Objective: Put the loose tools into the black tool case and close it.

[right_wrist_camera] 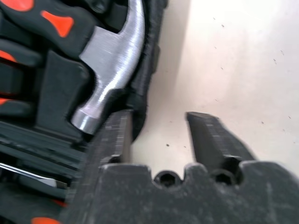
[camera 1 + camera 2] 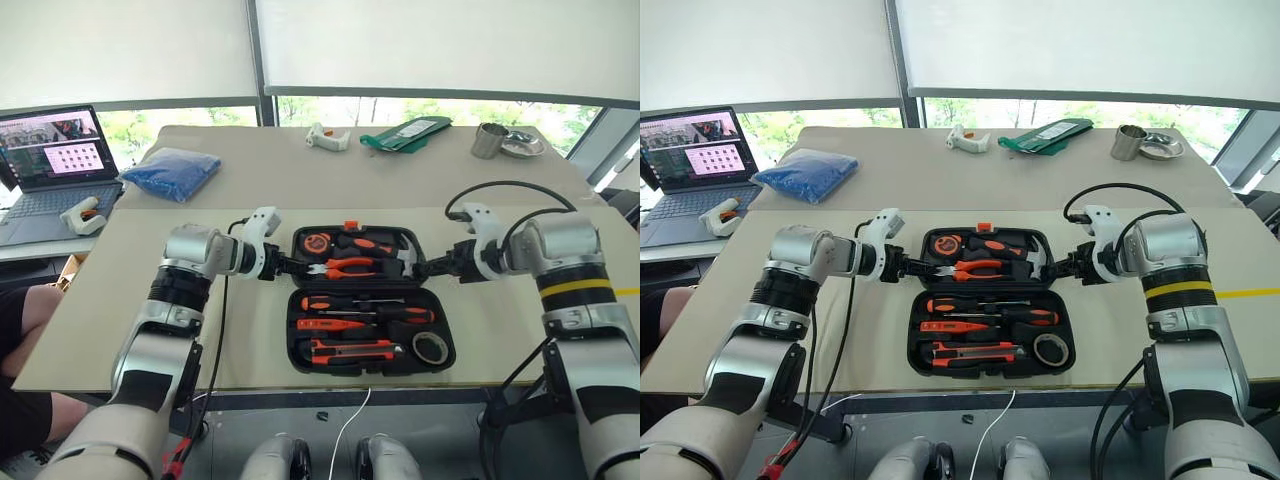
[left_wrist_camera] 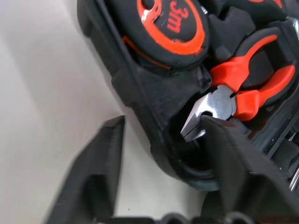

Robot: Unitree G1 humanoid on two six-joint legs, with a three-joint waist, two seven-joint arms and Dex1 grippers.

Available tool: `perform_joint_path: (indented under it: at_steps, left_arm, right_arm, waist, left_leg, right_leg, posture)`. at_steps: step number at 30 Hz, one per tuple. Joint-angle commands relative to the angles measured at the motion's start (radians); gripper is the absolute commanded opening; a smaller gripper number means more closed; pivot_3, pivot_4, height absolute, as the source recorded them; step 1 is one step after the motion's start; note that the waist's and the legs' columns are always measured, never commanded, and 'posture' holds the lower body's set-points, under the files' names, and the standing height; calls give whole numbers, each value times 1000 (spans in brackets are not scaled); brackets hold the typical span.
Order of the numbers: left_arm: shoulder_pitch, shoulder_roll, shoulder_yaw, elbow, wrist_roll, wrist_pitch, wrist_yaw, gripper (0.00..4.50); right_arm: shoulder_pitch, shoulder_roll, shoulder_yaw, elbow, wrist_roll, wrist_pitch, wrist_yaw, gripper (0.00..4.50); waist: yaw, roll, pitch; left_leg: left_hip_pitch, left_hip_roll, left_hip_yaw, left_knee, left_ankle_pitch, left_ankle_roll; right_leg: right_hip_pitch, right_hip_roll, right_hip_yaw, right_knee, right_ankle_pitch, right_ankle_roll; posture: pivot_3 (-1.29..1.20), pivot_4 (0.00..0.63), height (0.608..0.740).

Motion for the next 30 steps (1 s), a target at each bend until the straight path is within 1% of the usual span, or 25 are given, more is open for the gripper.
perform_joint_path:
  at_steps: [1,3,4,6,16,20,23,28,30]
  left_arm:
    - [-31,23,20,7,15,-21,13,1091]
    - [-33,28,26,12,15,-25,17,699]
    - [-34,29,29,15,14,-26,20,498]
    - [-31,28,36,19,12,-27,26,417]
    - [34,7,59,-40,-3,-28,48,405]
    - [64,-7,87,-71,-14,-104,53,405]
    - [84,-17,109,-97,-28,-140,51,405]
    - [119,-11,99,-134,-25,-150,45,405]
    - [116,-13,114,-136,-41,-123,44,405]
  right_arm:
    - [-7,-6,-39,25,-10,-12,-30,637]
    - [-7,1,-50,34,-11,-14,-37,60]
    - [-7,3,-53,36,-11,-14,-39,0]
    - [-3,7,-57,37,-13,-19,-43,0]
    - [29,17,-78,-9,-9,-42,-49,0]
    - [63,36,-104,-64,3,-145,-37,0]
    - [91,35,-97,-114,5,-177,-28,0]
    - [127,34,-98,-162,12,-164,-29,0]
    - [129,35,-100,-163,13,-163,-32,0]
  waist:
    - [0,0,0]
    - [0,0,0]
    - [0,0,0]
    - [0,0,0]
    - [-2,0,0]
    - [-2,0,0]
    - [-2,0,0]
    - [-1,0,0]
    - [-1,0,0]
  left_leg:
    - [0,0,0,0,0,0]
    - [0,0,0,0,1,-1]
    - [0,0,0,0,1,-2]
    - [0,0,0,0,1,-2]
    - [0,1,0,0,2,-3]
    - [1,1,0,0,2,-3]
    - [1,1,0,0,2,-4]
    - [1,1,0,-1,3,-5]
    - [1,1,0,-1,3,-5]
  right_leg:
    - [0,0,0,0,0,0]
    - [0,-1,0,0,0,0]
    - [0,-1,0,0,1,0]
    - [-1,-2,1,0,1,-1]
    - [-1,-2,1,0,1,-1]
    - [-1,-2,1,0,1,-1]
    - [-1,-2,1,0,2,-2]
    - [-1,-2,1,0,3,-2]
    - [-1,-2,1,0,3,-2]
  posture:
    - [0,150,740]
    - [0,150,740]
    - [0,150,740]
    - [0,150,740]
    - [0,150,740]
    - [0,150,740]
    - [0,150,740]
    - [0,150,740]
    - [0,150,740]
